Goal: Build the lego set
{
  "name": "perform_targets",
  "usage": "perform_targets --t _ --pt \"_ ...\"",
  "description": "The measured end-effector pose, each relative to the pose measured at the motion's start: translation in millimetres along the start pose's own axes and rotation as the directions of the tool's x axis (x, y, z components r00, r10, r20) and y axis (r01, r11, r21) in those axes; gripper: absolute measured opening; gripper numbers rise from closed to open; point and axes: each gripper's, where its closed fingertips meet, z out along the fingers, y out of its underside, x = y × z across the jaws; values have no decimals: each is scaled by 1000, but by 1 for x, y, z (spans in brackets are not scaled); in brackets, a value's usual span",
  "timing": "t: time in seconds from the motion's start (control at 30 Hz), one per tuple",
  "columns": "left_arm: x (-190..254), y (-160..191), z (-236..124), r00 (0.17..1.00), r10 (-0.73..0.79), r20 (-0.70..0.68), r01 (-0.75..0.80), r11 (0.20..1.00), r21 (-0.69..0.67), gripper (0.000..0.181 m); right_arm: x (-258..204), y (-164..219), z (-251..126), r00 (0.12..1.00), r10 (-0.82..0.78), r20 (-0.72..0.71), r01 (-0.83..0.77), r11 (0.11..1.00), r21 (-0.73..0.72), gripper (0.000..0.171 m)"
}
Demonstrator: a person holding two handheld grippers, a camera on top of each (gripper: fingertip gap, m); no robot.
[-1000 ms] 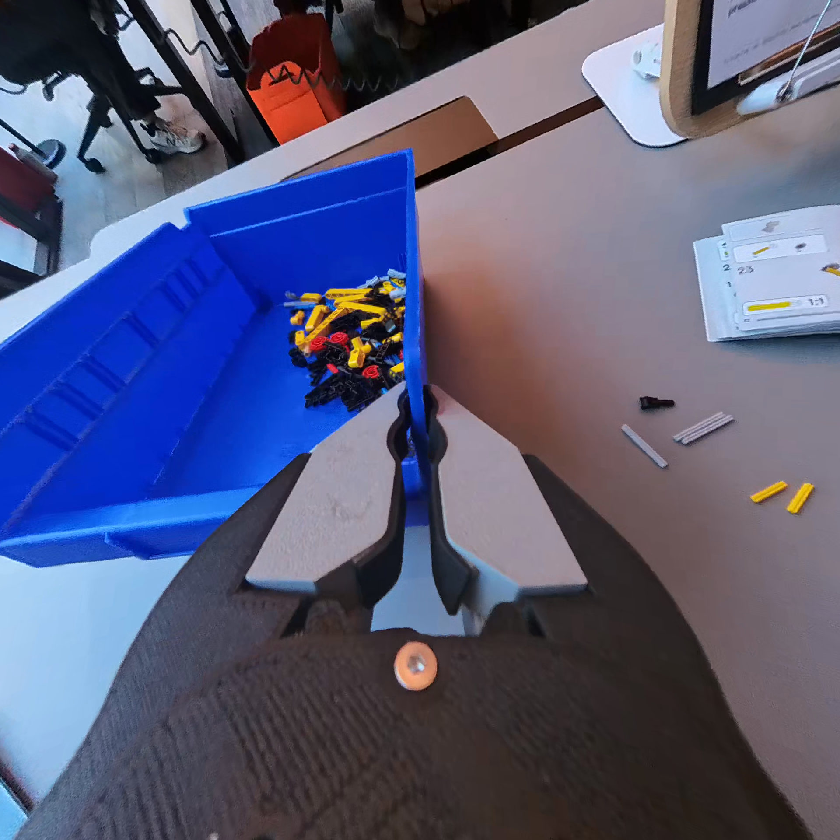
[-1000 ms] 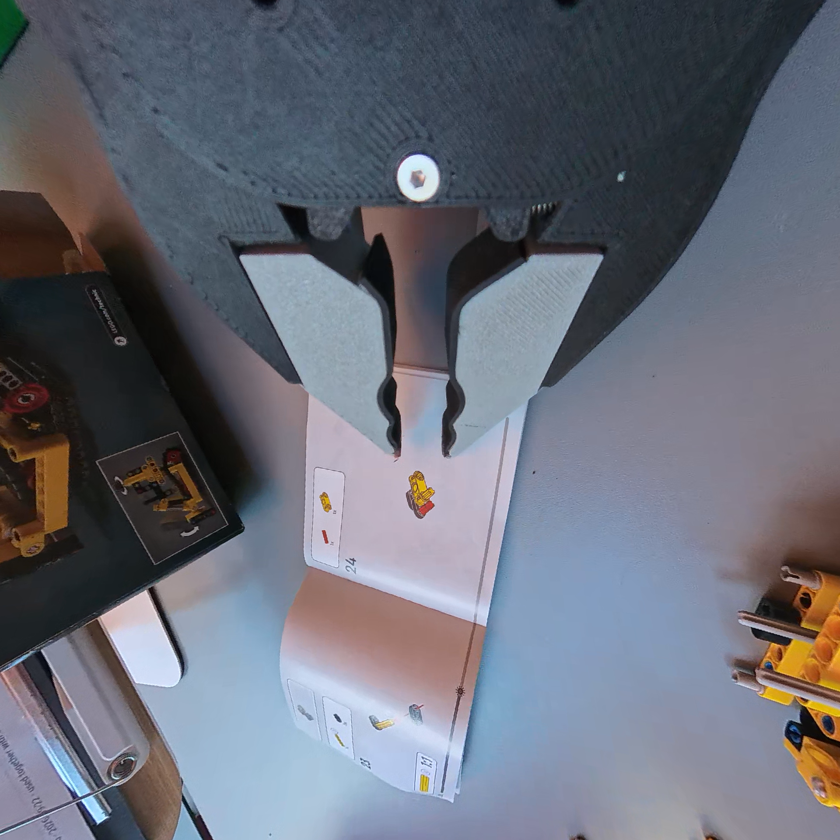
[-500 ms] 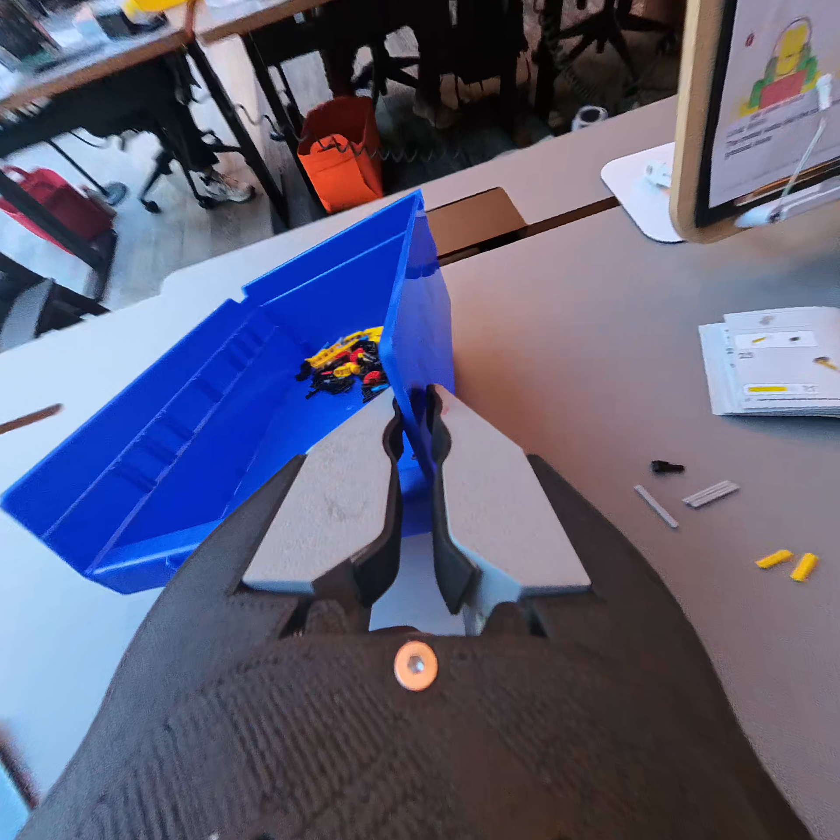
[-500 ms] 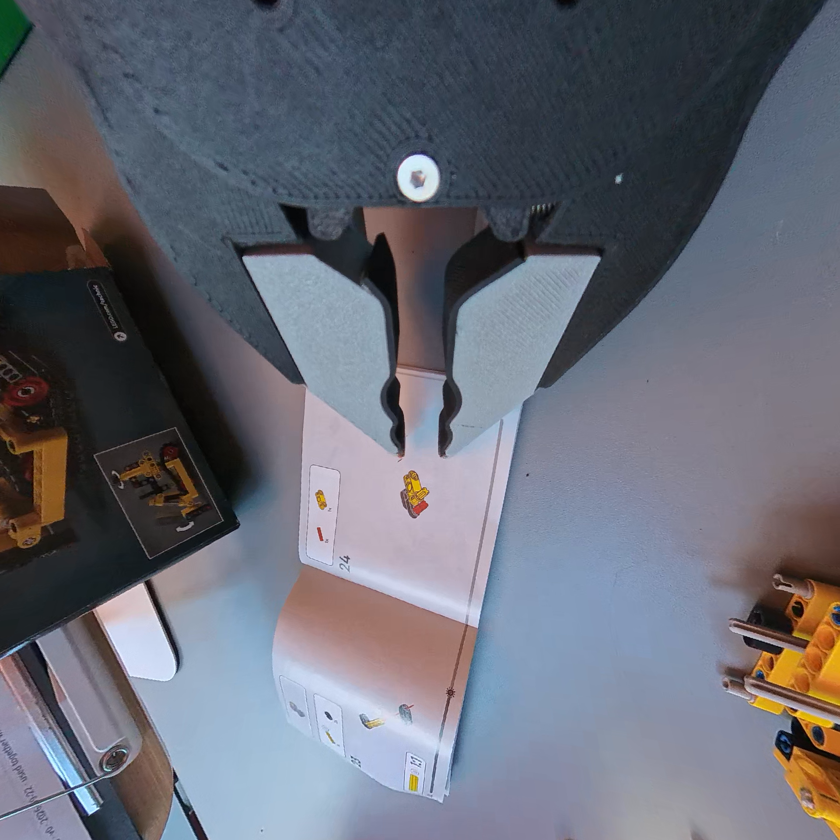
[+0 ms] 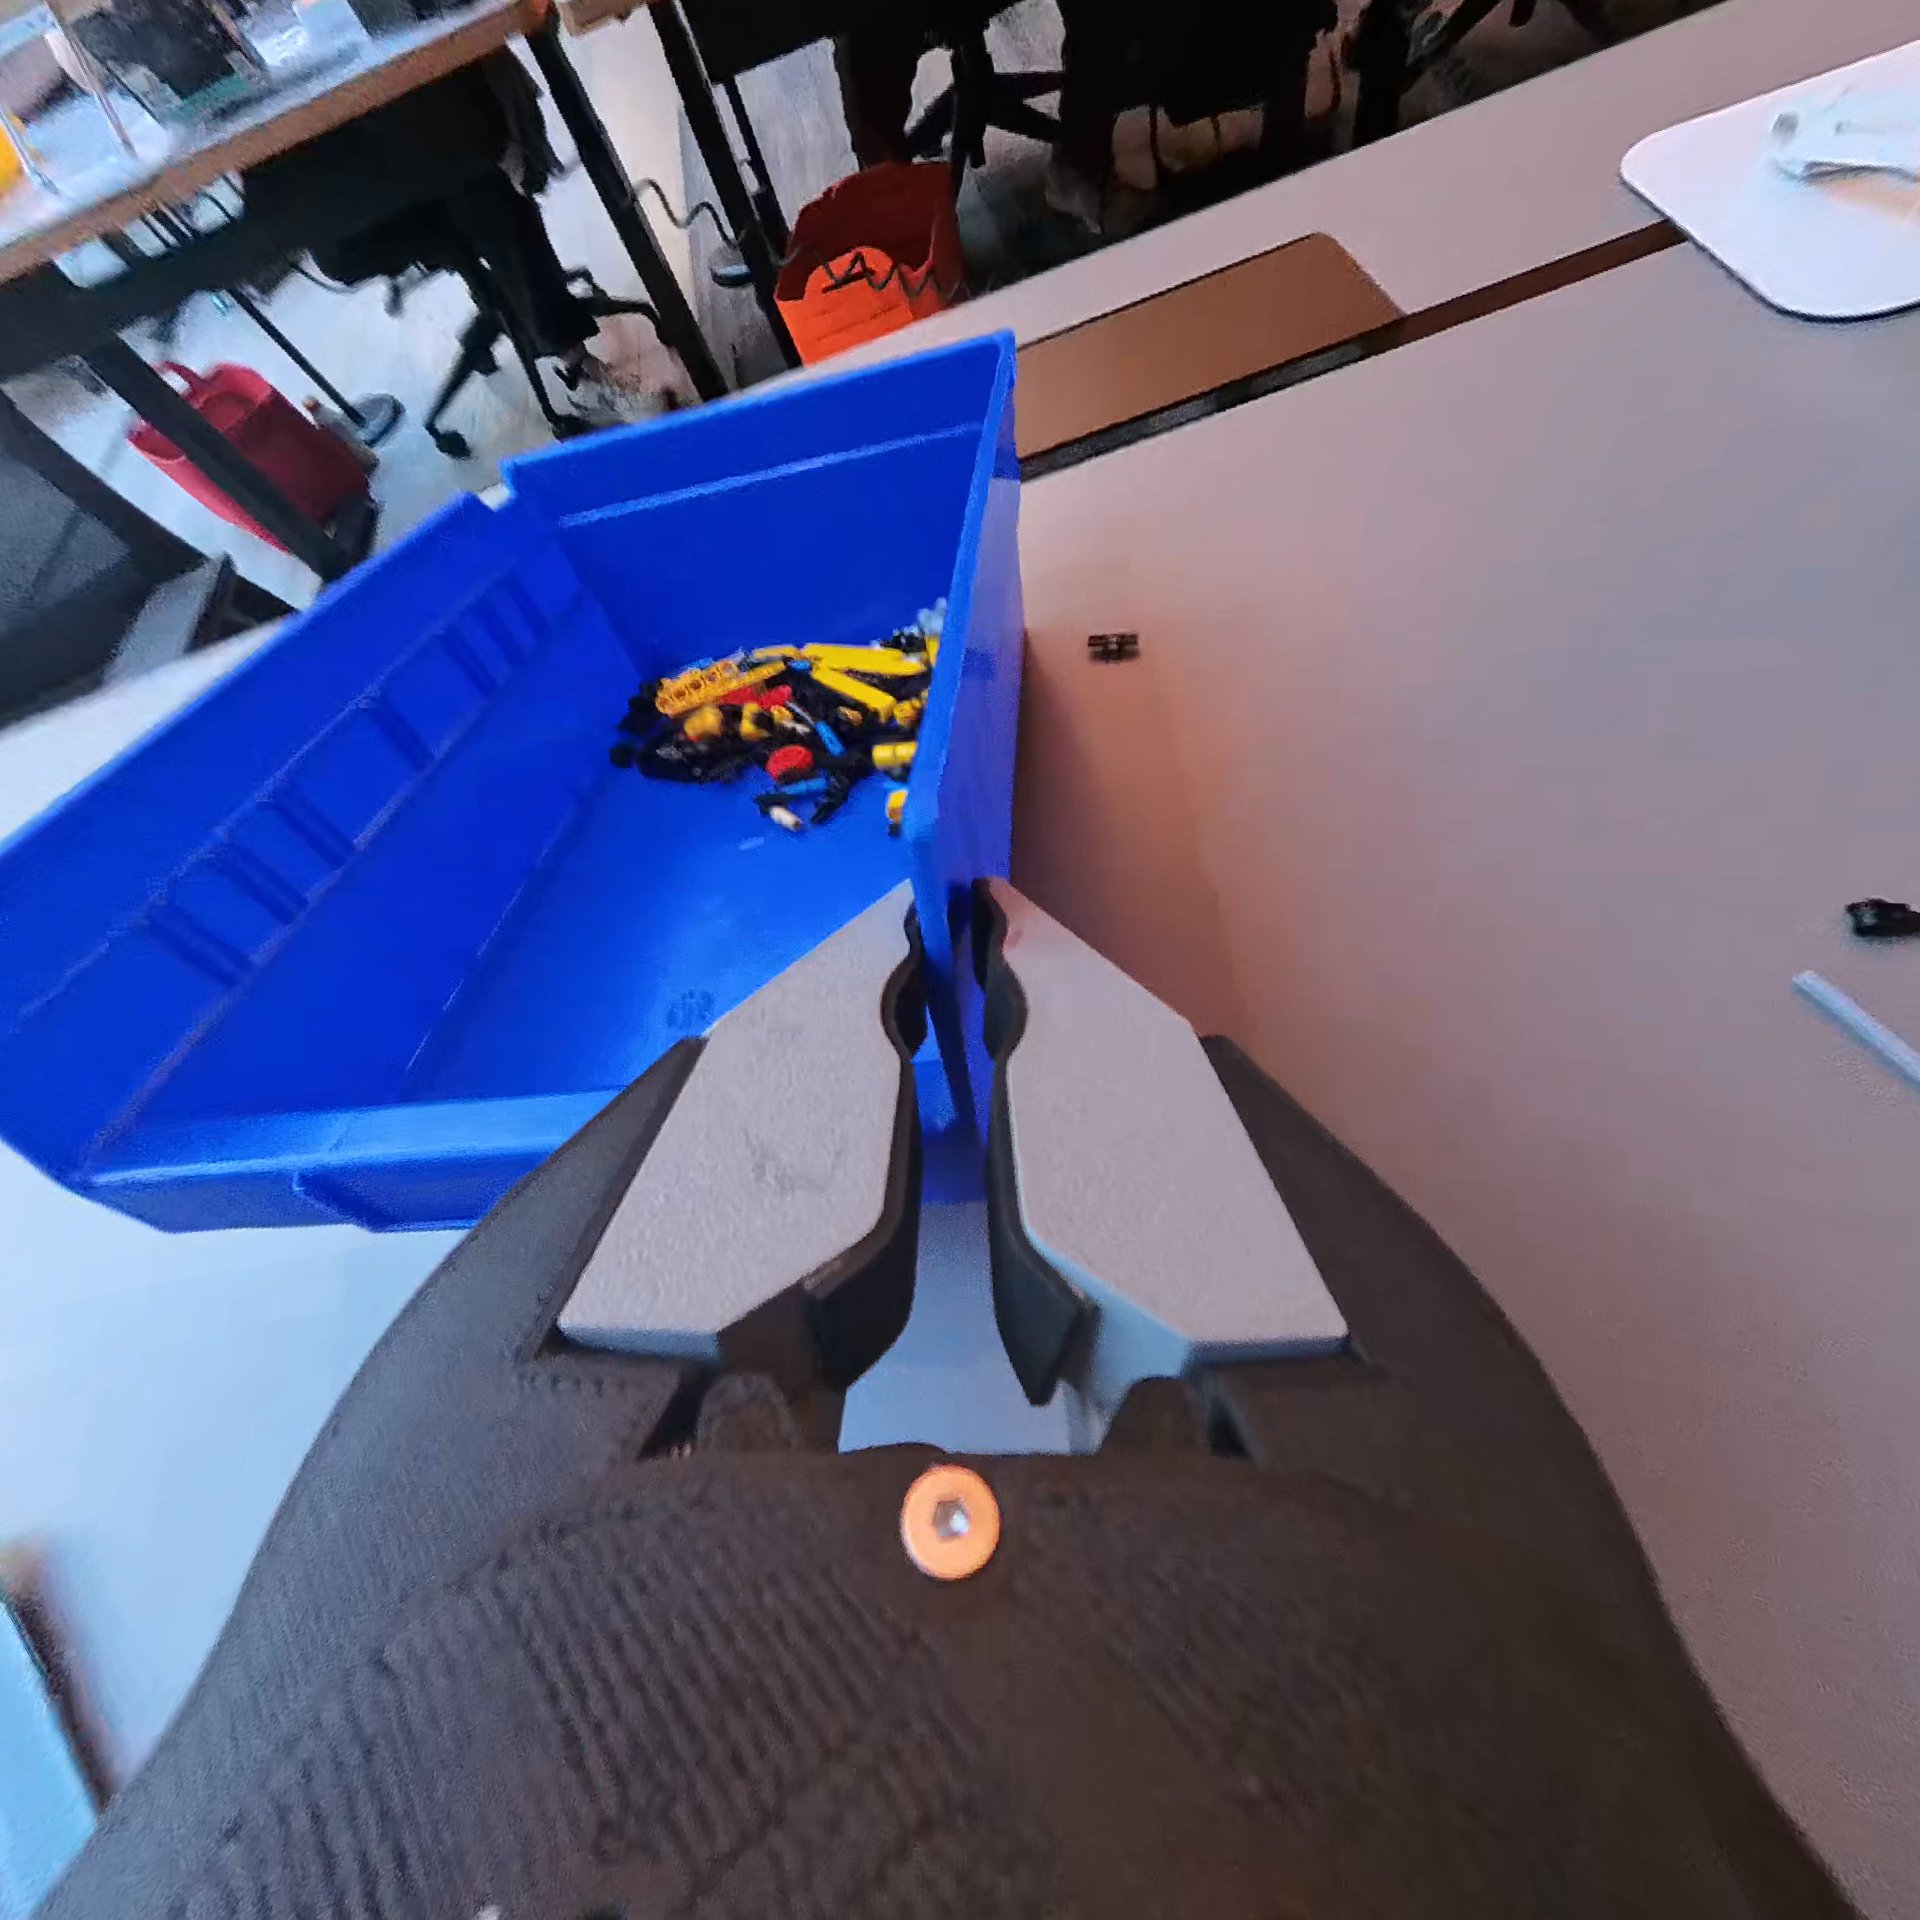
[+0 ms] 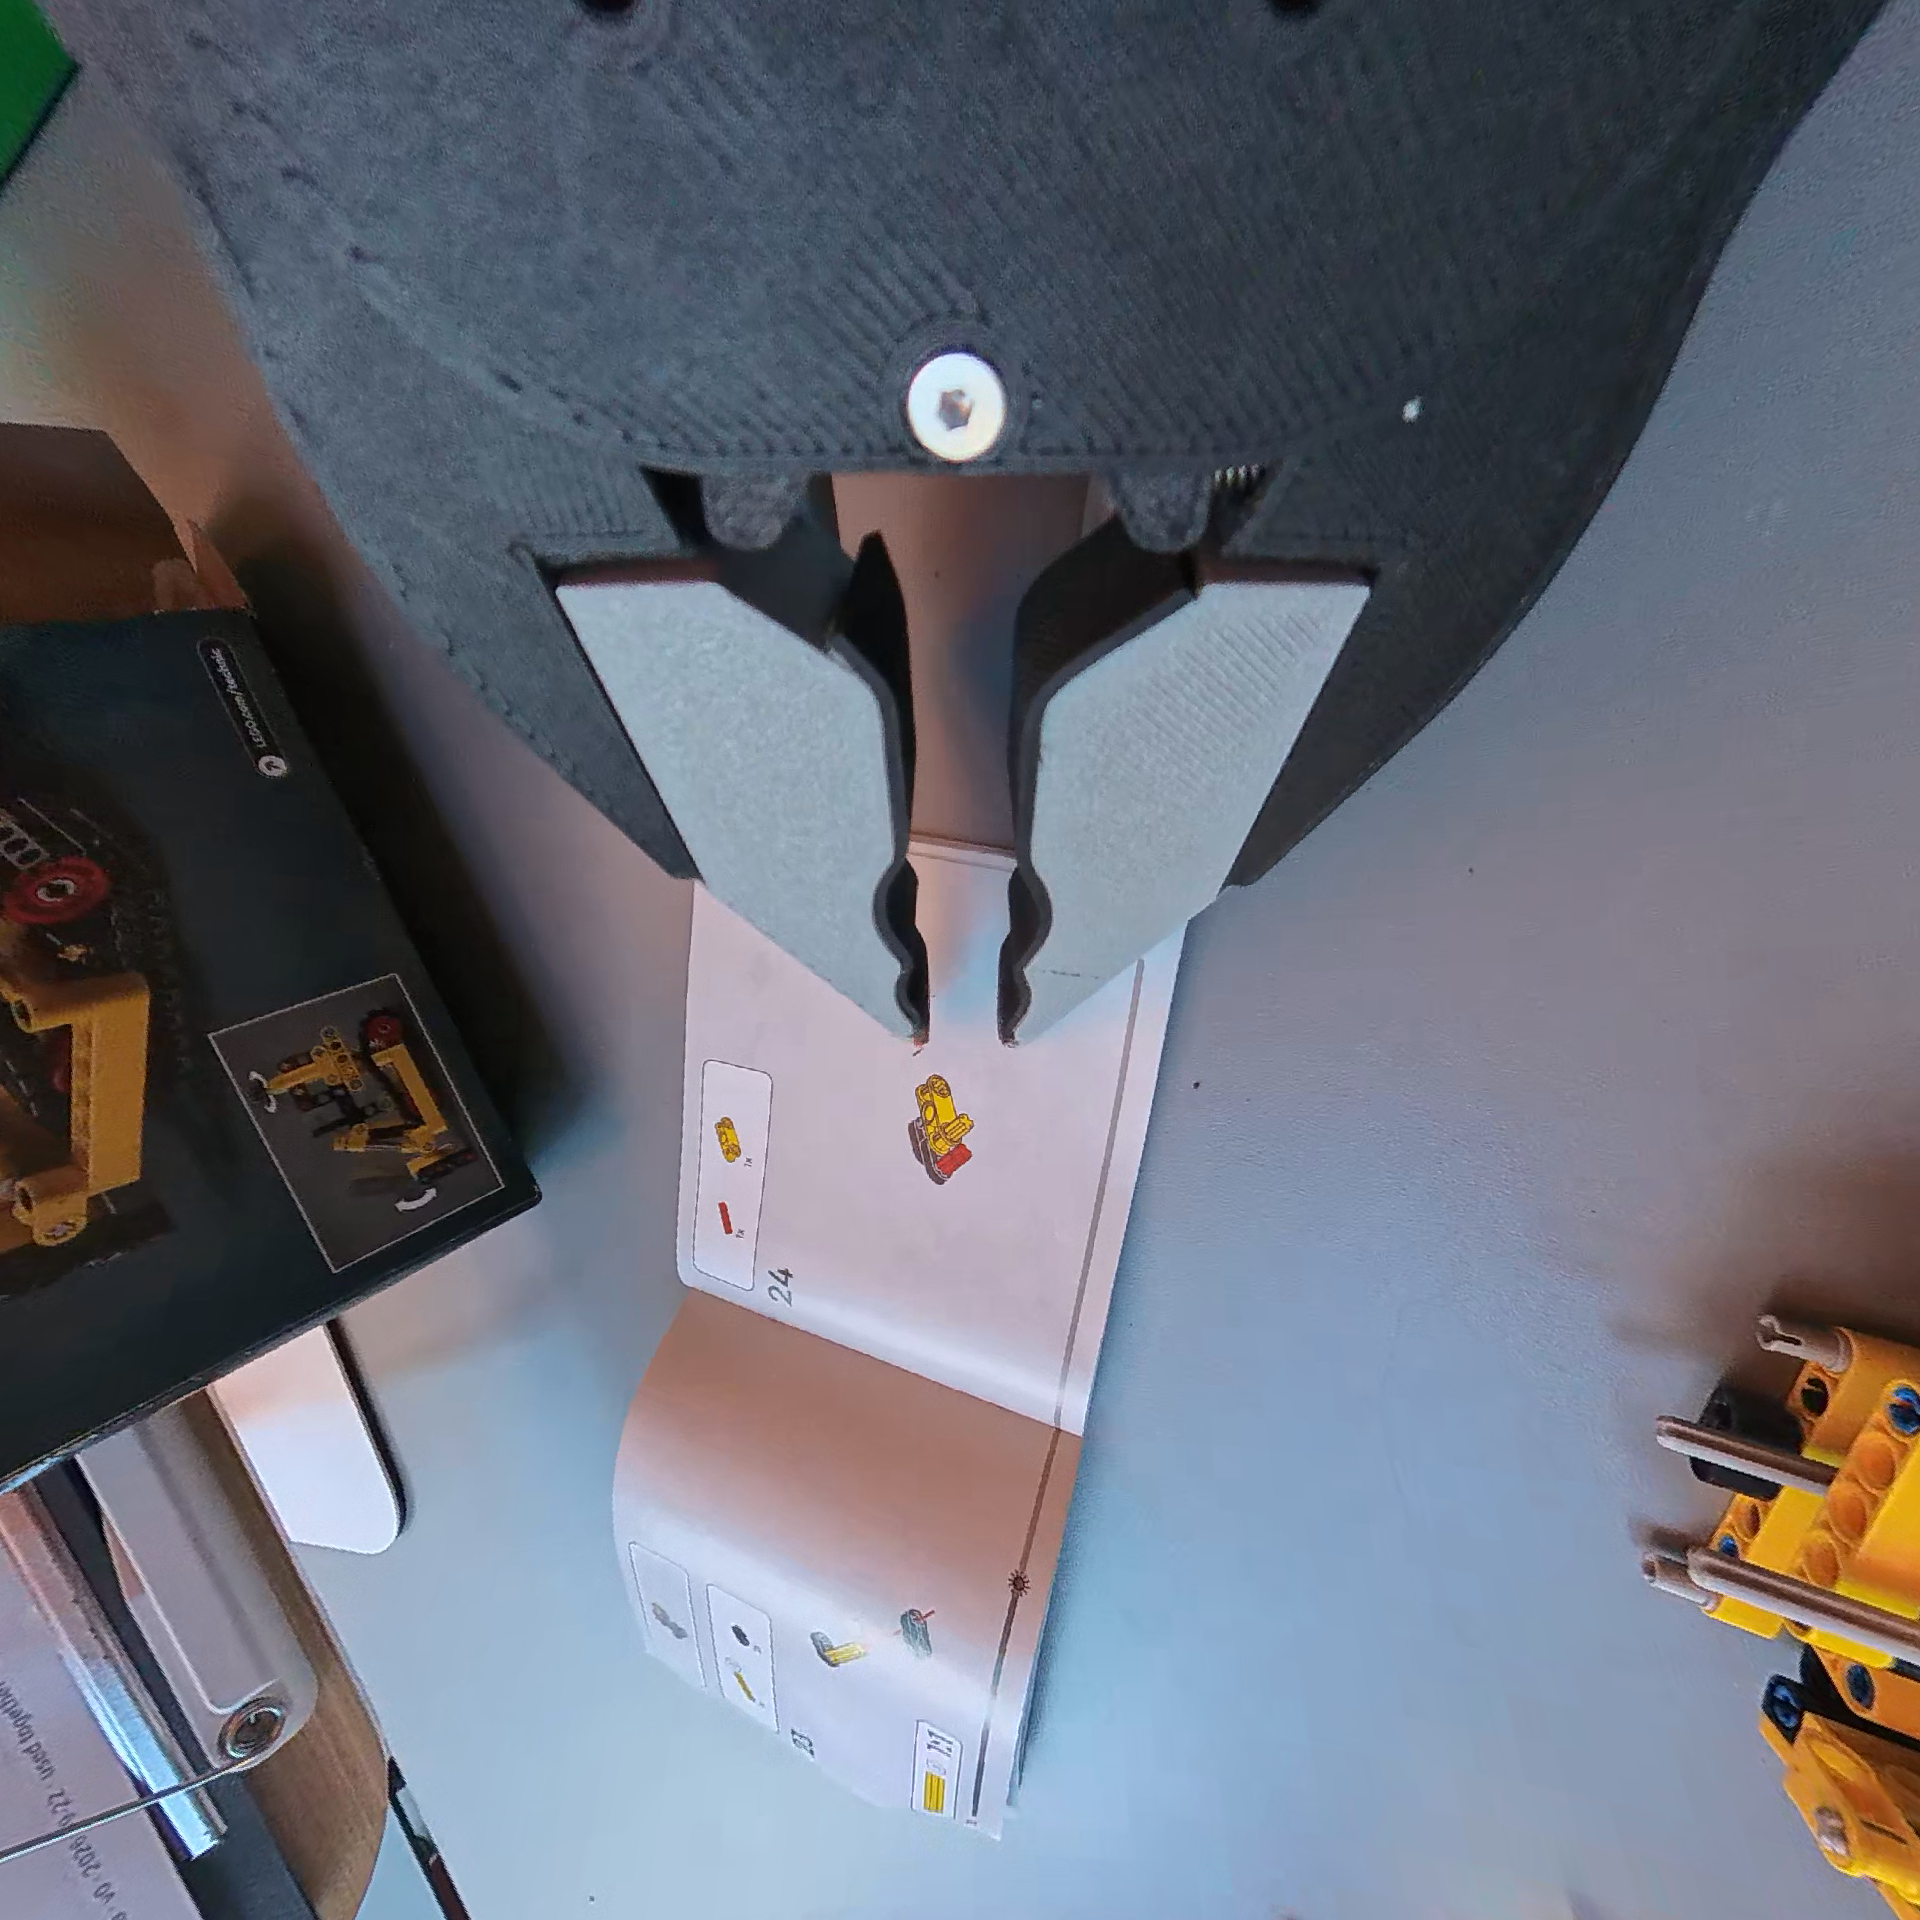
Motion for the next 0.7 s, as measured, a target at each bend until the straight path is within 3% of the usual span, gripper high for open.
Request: perform_targets --t 0.1,0.2,0.27,0.4,0.5,0.57,0.7 --pt "9 26 3 997 -65 -47 61 996 -69 2 -2 0 0 1000 -3 4 3 1000 0 9" --pt "30 63 9 997 -22 -70 9 983 -181 9 -5 -2 0 1000 -10 13 10 1000 3 9" --pt "30 70 6 1000 5 2 -5 983 -182 18 -6 -3 1 1000 -15 16 15 1000 5 8" --pt "33 24 -32 993 -36 114 35 999 13 31 -7 -3 0 1000 -12 19 12 1000 7 9" --pt "77 -33 -49 1000 27 16 -30 975 221 7 -6 -4 1 1000 -6 24 6 1000 7 9" --pt "113 -54 -33 993 76 -95 -51 969 242 8 -6 -4 1 1000 -4 26 4 1000 8 9" --pt "143 -62 50 970 16 -242 -4 999 47 17 -6 -4 0 1000 2 26 -2 1000 11 10"
